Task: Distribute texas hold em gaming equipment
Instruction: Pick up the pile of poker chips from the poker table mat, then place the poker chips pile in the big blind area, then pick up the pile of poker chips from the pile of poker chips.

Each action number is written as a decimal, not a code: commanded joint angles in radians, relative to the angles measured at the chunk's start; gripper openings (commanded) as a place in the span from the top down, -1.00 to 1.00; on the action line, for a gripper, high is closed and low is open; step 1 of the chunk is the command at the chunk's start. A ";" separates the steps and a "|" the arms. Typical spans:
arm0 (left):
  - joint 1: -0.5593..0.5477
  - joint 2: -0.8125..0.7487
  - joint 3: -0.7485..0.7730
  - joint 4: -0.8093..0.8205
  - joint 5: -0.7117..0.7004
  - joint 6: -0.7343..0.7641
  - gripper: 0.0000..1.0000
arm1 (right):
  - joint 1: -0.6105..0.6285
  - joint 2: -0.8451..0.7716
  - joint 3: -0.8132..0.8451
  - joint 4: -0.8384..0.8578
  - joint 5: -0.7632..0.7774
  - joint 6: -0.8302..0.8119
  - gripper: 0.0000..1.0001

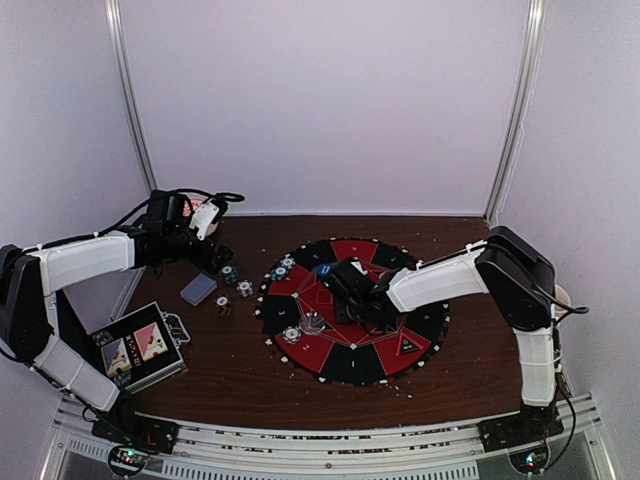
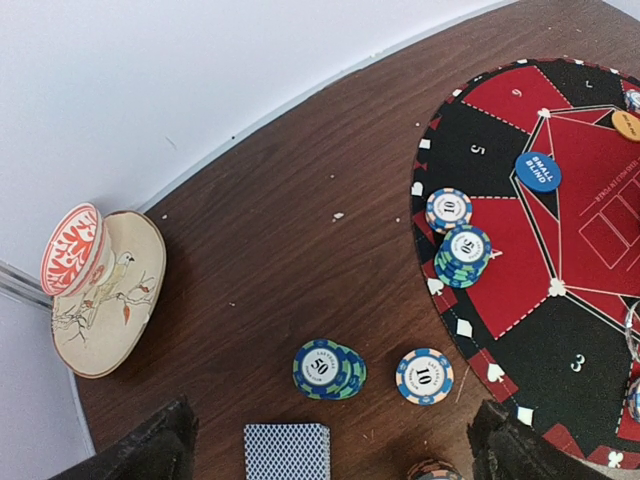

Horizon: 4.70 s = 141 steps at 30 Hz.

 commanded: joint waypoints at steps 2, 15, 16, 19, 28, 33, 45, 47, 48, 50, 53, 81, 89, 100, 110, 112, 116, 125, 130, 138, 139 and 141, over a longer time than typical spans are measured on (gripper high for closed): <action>0.011 -0.032 -0.007 0.043 0.016 -0.012 -0.96 | -0.004 -0.070 -0.024 -0.026 0.035 -0.012 0.18; 0.013 -0.032 -0.006 0.038 0.028 -0.012 -0.96 | -0.064 -0.229 -0.122 -0.038 0.081 -0.018 0.17; 0.012 -0.032 -0.006 0.038 0.028 -0.011 -0.96 | -0.073 -0.241 -0.135 -0.035 0.084 -0.019 0.17; 0.012 -0.032 -0.005 0.037 0.032 -0.010 -0.96 | -0.107 -0.274 -0.177 -0.028 0.089 -0.022 0.17; 0.013 -0.031 -0.006 0.036 0.037 -0.011 -0.96 | -0.233 -0.320 -0.280 0.022 0.067 -0.040 0.17; 0.012 -0.026 -0.004 0.036 0.040 -0.010 -0.96 | -0.297 -0.319 -0.305 0.041 0.054 -0.051 0.17; 0.012 -0.019 -0.002 0.035 0.045 -0.010 -0.96 | -0.423 -0.262 -0.250 0.046 0.034 -0.086 0.17; 0.012 -0.020 -0.002 0.036 0.044 -0.010 -0.96 | -0.436 -0.236 -0.230 0.047 0.027 -0.094 0.17; 0.013 -0.020 -0.003 0.036 0.045 -0.011 -0.96 | -0.441 -0.220 -0.219 0.049 0.025 -0.098 0.17; 0.012 -0.019 -0.003 0.036 0.043 -0.011 -0.96 | -0.450 -0.197 -0.197 0.050 0.019 -0.102 0.17; 0.012 -0.017 -0.002 0.036 0.045 -0.009 -0.96 | -0.461 -0.168 -0.167 0.050 0.014 -0.105 0.17; 0.014 -0.012 -0.002 0.036 0.045 -0.009 -0.96 | -0.498 -0.063 -0.071 0.056 -0.008 -0.117 -0.07; 0.014 -0.010 0.000 0.036 0.038 -0.008 -0.96 | -0.499 -0.122 -0.077 0.040 -0.017 -0.116 -0.28; 0.143 0.087 0.146 -0.096 0.132 0.033 -0.96 | -0.452 -0.448 -0.181 -0.057 -0.013 -0.123 -0.61; 0.161 0.263 0.268 -0.206 0.199 0.123 -0.96 | -0.214 -0.609 -0.359 -0.046 0.049 -0.150 -0.81; 0.161 0.286 0.278 -0.226 0.221 0.137 -0.96 | -0.187 -0.603 -0.397 -0.008 0.052 -0.146 -0.81; 0.161 0.350 0.313 -0.276 0.251 0.151 -0.96 | -0.151 -0.551 -0.410 0.020 0.057 -0.154 -0.81; 0.165 0.516 0.450 -0.350 0.311 0.177 -0.96 | -0.105 -0.518 -0.400 0.028 0.099 -0.161 -0.81; 0.171 0.575 0.511 -0.387 0.328 0.198 -0.96 | -0.101 -0.518 -0.402 0.036 0.099 -0.159 -0.81; 0.175 0.617 0.540 -0.462 0.346 0.269 -0.89 | -0.097 -0.516 -0.402 0.040 0.108 -0.160 -0.81; 0.174 0.619 0.540 -0.472 0.347 0.279 -0.88 | -0.097 -0.515 -0.402 0.040 0.106 -0.160 -0.81; 0.175 0.622 0.538 -0.488 0.348 0.300 -0.86 | -0.097 -0.513 -0.402 0.042 0.106 -0.160 -0.81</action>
